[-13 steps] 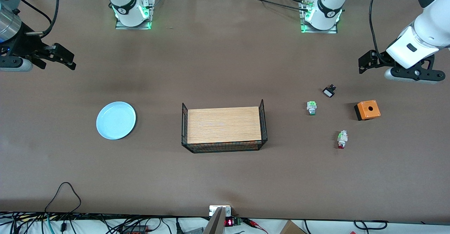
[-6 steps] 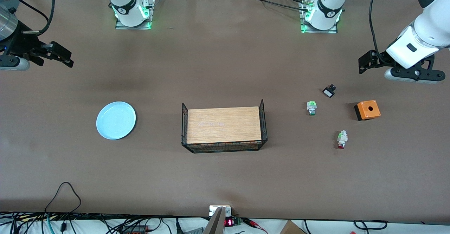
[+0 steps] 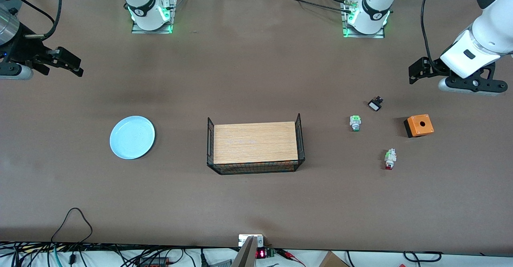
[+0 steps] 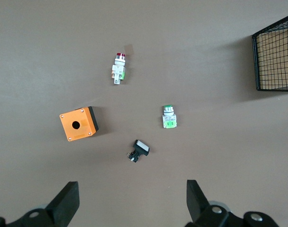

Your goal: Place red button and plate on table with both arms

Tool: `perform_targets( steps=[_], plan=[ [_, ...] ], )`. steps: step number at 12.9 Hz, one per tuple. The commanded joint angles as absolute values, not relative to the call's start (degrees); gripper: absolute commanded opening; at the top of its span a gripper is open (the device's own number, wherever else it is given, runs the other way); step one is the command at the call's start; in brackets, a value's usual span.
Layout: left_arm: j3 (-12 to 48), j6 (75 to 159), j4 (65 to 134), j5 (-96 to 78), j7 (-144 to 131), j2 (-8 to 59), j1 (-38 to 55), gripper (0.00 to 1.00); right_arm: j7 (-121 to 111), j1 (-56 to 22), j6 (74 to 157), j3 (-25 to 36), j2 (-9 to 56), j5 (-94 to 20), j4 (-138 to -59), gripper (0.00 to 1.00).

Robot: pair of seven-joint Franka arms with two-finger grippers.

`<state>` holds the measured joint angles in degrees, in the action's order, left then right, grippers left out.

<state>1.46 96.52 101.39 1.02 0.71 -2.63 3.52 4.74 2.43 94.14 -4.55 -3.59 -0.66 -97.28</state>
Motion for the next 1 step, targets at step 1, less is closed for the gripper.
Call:
perform_targets(
  steps=[1],
  plan=[
    [1.1, 95.2, 99.6, 0.4, 1.6, -1.8, 3.7, 1.0, 4.5, 2.0, 93.4, -4.4, -3.8, -0.9, -96.0, 1.0]
  ],
)
